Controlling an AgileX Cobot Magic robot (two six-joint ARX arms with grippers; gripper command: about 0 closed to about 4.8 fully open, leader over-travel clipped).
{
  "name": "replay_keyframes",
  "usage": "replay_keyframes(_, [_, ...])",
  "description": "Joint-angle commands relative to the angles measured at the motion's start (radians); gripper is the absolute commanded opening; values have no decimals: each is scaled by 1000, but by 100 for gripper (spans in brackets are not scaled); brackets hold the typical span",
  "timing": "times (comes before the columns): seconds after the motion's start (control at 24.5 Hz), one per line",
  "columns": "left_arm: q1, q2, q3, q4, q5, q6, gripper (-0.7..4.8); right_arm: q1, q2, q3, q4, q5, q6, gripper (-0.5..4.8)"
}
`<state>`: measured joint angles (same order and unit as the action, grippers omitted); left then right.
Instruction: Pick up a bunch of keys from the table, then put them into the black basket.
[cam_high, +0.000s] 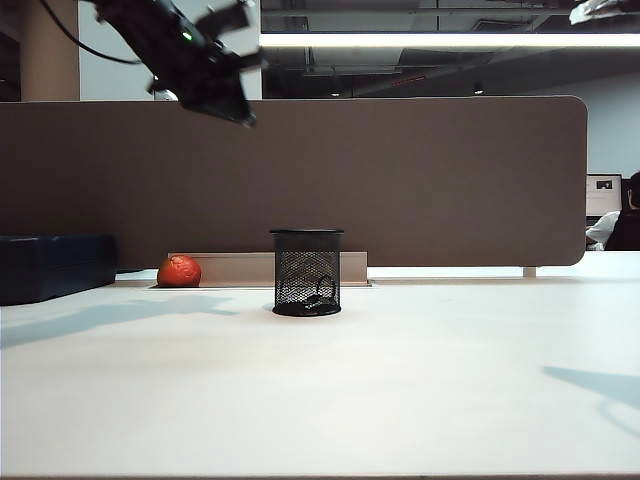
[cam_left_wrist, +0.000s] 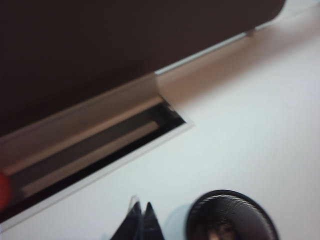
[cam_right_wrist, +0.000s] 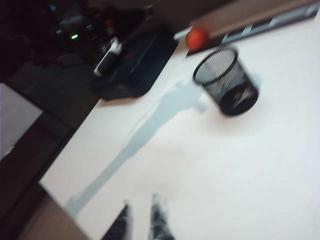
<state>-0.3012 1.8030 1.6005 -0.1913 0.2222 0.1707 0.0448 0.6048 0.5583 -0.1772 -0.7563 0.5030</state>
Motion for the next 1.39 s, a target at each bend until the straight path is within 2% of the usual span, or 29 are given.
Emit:
replay_keyframes(0.04, [63,-35,6,-33,-12,12,-6,0,0,8,55,45,-44,-4])
replay_keyframes(0.29, [200,-101,5,-138,-8,-35,-6,0,0,8,71,114,-106,-6])
replay_keyframes(0.41, [249,-150,5,-142,-10,-36,-6,0,-2,8,77,237,-188,-6])
replay_keyframes(0.45, [261,-183,5,-123,-26,-36,-6,0,-15,8,85,314,-219,-6])
replay_keyframes(0.61, [259,-246,5,-74,-66,-24,-6,0,-24,8,117,421,-224,-6])
replay_keyframes(0.98, [259,-383,-23,-29,-92,-28,-6,-1,-25,8,183,439,-245,-6])
replay_keyframes(1.18, [259,-481,-146,39,-107,-32,-6,-1,-43,8,182,481,-254,-6])
replay_keyframes(1.39, [258,-611,-311,76,-106,-52,-6,-1,-84,8,182,565,-292,-6])
